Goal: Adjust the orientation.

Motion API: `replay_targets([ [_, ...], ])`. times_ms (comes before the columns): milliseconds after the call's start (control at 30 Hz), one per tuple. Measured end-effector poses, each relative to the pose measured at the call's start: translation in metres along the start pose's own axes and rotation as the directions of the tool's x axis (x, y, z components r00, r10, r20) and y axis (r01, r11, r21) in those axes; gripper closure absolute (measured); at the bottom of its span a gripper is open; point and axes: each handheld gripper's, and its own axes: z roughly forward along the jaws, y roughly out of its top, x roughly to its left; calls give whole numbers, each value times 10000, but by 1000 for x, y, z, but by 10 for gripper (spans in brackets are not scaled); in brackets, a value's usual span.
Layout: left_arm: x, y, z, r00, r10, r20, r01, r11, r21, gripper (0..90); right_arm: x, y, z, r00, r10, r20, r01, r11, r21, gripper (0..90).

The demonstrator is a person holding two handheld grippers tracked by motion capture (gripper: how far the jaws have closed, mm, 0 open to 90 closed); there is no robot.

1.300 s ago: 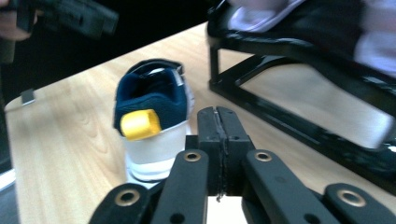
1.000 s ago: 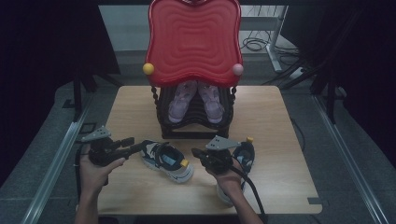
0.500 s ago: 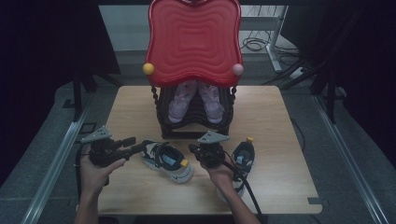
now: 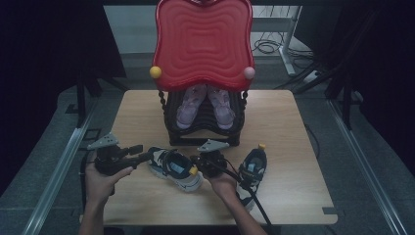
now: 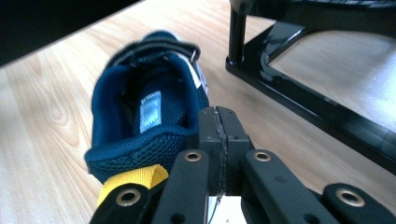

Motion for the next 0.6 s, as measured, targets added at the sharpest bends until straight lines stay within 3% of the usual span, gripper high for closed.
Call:
replay_targets([
  [200,1,0,-1,10000,-8,-7,8,10000,0,474,3,-3,3,9992,-237,314,225,9990,375,899],
  [600,2,-1,1,10000,-34,-72,35,9999,114,474,19,-6,-1,9981,-610,-128,618,9954,739,898],
])
